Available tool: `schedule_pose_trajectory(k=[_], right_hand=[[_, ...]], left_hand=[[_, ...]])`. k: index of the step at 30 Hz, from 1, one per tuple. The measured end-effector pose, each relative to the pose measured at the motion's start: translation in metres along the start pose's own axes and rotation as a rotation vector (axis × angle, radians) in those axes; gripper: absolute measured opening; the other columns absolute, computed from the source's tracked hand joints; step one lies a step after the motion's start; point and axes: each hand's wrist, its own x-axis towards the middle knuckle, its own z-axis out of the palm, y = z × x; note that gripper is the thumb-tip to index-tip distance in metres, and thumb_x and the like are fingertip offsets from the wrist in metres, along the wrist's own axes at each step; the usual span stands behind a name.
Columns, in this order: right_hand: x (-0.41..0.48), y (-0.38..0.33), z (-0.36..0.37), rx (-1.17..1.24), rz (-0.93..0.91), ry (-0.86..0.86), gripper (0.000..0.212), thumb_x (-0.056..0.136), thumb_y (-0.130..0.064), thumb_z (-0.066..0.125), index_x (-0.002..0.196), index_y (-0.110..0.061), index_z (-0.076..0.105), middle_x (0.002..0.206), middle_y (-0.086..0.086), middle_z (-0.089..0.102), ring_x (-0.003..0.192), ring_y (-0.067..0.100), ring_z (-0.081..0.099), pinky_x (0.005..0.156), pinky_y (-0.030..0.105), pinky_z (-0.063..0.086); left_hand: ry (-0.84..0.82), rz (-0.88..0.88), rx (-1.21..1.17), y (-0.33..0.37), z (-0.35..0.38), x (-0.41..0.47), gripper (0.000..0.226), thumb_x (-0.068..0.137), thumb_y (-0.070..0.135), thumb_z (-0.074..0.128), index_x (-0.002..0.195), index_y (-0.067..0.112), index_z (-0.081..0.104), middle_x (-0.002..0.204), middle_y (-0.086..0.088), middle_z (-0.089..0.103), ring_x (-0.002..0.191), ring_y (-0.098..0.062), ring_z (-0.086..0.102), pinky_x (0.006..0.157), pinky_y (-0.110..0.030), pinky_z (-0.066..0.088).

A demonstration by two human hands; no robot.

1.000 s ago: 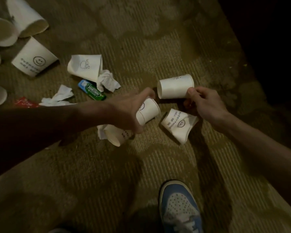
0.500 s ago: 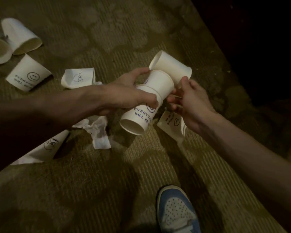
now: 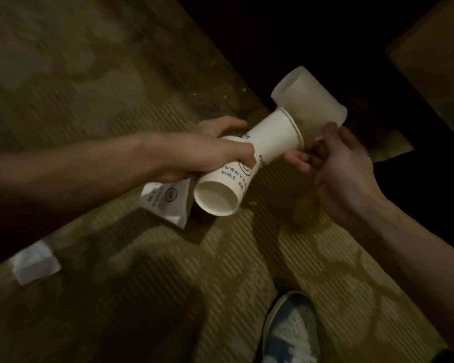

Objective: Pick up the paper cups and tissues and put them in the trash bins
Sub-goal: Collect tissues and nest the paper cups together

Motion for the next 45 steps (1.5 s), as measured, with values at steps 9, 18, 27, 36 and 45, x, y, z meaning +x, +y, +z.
schedule_pose_trajectory(k=[9,18,27,36,45], right_hand=[[0.010,-0.006,-0.007,0.020,-0.088,0.065,0.024,0.105,-0.027,0.038,0.100,-0.012,0.056,0.074,0.002,0.062,0.065,0.017,0.068,0.065,0.026,0.057],[-0.004,-0.032,-0.071,-0.018,-0.323,0.044,0.025,0.105,-0.030,0.038,0.101,-0.015,0.057,0.075,-0.001,0.071,0.066,0.022,0.070,0.059,0.026,0.056],[-0.030,-0.140,-0.179,-0.113,-0.652,0.180,0.022,0.105,-0.027,0.037,0.106,-0.019,0.057,0.080,0.000,0.071,0.070,0.020,0.070,0.064,0.029,0.059],[-0.048,-0.182,-0.270,-0.158,-0.756,0.422,0.022,0.100,-0.038,0.046,0.100,-0.027,0.065,0.093,0.005,0.074,0.086,0.027,0.073,0.072,0.030,0.059],[-0.043,-0.141,-0.345,-0.279,-0.551,0.603,0.020,0.102,-0.029,0.045,0.098,-0.024,0.064,0.091,0.009,0.074,0.078,0.020,0.073,0.069,0.027,0.059]], left_hand=[[0.013,-0.128,-0.230,0.004,0.026,0.014,0.019,0.082,0.036,0.073,0.100,0.035,0.065,0.089,-0.002,0.076,0.090,-0.025,0.073,0.088,-0.055,0.055],[-0.002,-0.048,-0.217,0.042,0.076,0.014,0.030,0.090,0.048,0.061,0.106,0.024,0.069,0.091,-0.006,0.076,0.085,-0.023,0.074,0.070,-0.037,0.062],[0.074,0.413,-0.151,0.163,0.178,0.034,0.021,0.091,0.044,0.063,0.088,0.026,0.073,0.079,0.009,0.074,0.070,-0.004,0.071,0.058,-0.019,0.057],[0.096,0.594,-0.169,0.236,0.281,0.068,0.020,0.092,0.044,0.062,0.085,0.029,0.073,0.084,0.011,0.072,0.081,-0.005,0.068,0.073,-0.030,0.057],[0.143,0.737,0.245,0.232,0.342,0.104,0.018,0.098,0.033,0.056,0.092,0.023,0.070,0.085,0.013,0.064,0.084,-0.002,0.056,0.060,-0.018,0.037]])
